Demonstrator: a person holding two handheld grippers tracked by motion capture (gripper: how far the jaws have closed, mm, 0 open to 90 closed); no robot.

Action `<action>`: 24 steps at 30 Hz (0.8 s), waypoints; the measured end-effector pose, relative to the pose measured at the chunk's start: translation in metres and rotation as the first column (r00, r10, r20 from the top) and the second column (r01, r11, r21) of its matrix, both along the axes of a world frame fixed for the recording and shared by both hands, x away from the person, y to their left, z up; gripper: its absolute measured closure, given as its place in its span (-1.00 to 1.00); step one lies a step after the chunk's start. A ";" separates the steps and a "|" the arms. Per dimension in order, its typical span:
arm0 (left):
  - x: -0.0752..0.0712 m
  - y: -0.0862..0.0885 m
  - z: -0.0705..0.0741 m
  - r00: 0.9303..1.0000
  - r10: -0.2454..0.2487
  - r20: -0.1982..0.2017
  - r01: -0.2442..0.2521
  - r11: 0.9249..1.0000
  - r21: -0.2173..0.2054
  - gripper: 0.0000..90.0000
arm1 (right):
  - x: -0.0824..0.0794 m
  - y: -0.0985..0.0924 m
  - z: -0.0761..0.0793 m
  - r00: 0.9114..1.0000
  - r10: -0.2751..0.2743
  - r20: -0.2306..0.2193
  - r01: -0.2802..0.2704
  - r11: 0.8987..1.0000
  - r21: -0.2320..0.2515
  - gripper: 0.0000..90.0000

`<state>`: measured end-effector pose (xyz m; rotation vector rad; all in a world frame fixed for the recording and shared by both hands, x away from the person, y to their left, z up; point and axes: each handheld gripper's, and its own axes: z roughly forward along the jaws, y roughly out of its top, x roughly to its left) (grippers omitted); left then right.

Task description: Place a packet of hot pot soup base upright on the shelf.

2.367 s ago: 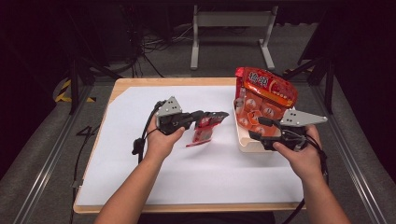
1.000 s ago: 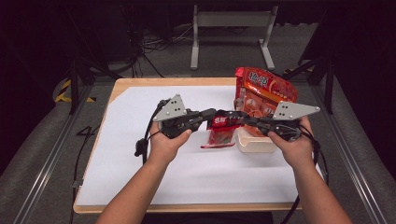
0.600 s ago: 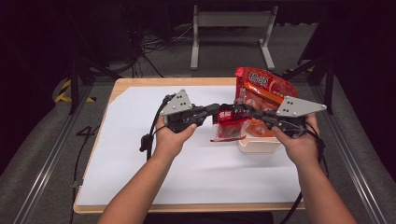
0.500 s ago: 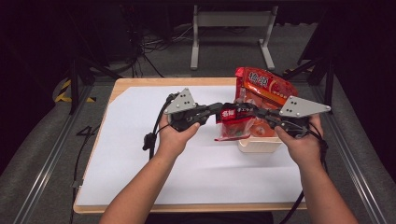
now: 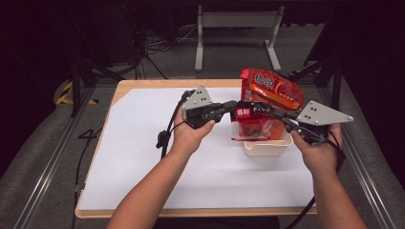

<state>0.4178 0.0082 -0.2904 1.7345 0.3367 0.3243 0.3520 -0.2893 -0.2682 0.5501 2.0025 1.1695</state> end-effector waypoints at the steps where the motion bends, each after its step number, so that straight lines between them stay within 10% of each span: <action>1: 0.001 -0.002 0.000 1.000 0.001 -0.002 -0.001 1.000 0.004 1.00 | -0.001 -0.002 0.000 1.000 -0.009 0.003 0.009 1.000 0.002 1.00; 24: 0.012 -0.030 -0.009 1.000 0.009 -0.025 -0.008 1.000 0.021 1.00 | -0.003 -0.014 -0.012 0.994 -0.104 0.031 0.105 0.994 -0.029 1.00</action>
